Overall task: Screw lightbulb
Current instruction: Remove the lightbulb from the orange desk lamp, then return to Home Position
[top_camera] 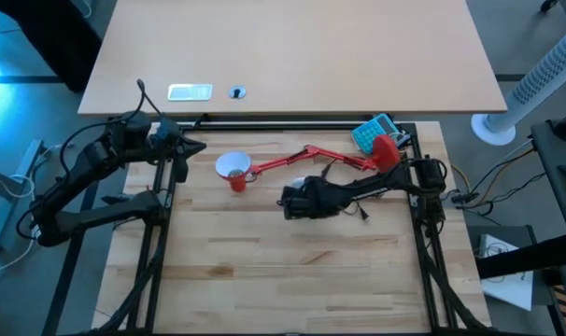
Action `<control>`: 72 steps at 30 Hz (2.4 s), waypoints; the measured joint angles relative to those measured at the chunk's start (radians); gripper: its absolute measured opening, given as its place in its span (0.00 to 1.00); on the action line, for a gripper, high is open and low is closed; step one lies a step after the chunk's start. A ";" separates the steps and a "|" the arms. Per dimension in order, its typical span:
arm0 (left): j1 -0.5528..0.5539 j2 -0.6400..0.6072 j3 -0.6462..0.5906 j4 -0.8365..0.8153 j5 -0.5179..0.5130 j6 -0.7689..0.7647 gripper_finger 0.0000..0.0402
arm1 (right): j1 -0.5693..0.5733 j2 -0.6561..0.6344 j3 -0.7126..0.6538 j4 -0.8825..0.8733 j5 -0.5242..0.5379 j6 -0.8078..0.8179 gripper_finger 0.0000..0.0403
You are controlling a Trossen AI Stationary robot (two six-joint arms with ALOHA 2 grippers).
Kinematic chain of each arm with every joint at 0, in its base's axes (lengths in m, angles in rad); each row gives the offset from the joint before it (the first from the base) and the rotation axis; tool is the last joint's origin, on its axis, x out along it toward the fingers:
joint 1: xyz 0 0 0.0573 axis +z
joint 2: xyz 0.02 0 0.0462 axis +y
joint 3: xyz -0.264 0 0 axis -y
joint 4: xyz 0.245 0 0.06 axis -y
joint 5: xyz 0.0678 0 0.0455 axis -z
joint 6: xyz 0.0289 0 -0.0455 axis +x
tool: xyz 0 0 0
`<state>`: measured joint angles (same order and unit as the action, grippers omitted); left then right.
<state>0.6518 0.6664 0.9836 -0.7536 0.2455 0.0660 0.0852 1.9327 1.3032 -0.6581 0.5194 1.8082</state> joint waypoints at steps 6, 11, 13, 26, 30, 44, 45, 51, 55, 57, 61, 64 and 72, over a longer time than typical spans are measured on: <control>0.000 0.007 -0.001 -0.001 0.000 0.011 0.00 | -0.006 0.010 -0.020 -0.018 -0.001 0.046 0.48; 0.000 0.008 -0.001 0.000 0.000 0.025 0.00 | -0.006 0.010 -0.018 -0.010 -0.012 0.044 0.48; 0.000 0.009 -0.001 0.002 0.000 0.029 0.00 | -0.009 0.010 -0.017 -0.010 -0.022 0.037 0.49; 0.000 0.027 -0.001 0.034 0.000 0.031 0.00 | -0.047 -0.002 -0.017 -0.052 -0.152 -0.064 0.77; 0.000 0.021 -0.001 0.039 -0.001 0.028 0.00 | -0.035 -0.054 -0.017 -0.104 -0.153 -0.083 0.83; 0.000 -0.013 -0.001 0.036 -0.001 0.023 0.00 | 0.002 -0.348 -0.016 -0.151 -0.258 -0.793 0.83; 0.000 -0.012 -0.001 0.035 -0.001 0.023 0.00 | 0.002 -0.363 -0.016 -0.150 -0.271 -0.894 0.83; 0.000 -0.002 -0.001 0.040 0.002 -0.045 0.00 | 0.003 -0.444 -0.016 -0.145 -0.289 -1.214 0.83; 0.000 -0.006 -0.001 0.074 0.120 0.012 0.00 | 0.004 -0.452 -0.016 -0.078 -0.264 -1.365 0.83; 0.000 -0.023 -0.001 0.102 0.228 0.061 0.00 | 0.009 -0.453 -0.016 0.011 -0.257 -1.479 0.82; -0.001 -0.063 -0.009 0.170 0.349 0.066 0.00 | 0.023 -0.453 -0.030 0.218 -0.257 -1.672 0.82; 0.000 -0.089 -0.029 0.191 0.346 0.044 0.00 | 0.025 -0.464 -0.079 0.371 -0.266 -1.731 0.82; 0.000 -0.141 -0.095 0.155 0.341 0.056 0.00 | 0.027 -0.641 -0.313 0.667 -0.319 -1.740 0.83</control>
<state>0.6514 0.5255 0.8885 -0.5989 0.5865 0.1222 0.1124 1.2913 0.9903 0.0088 0.2004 0.0686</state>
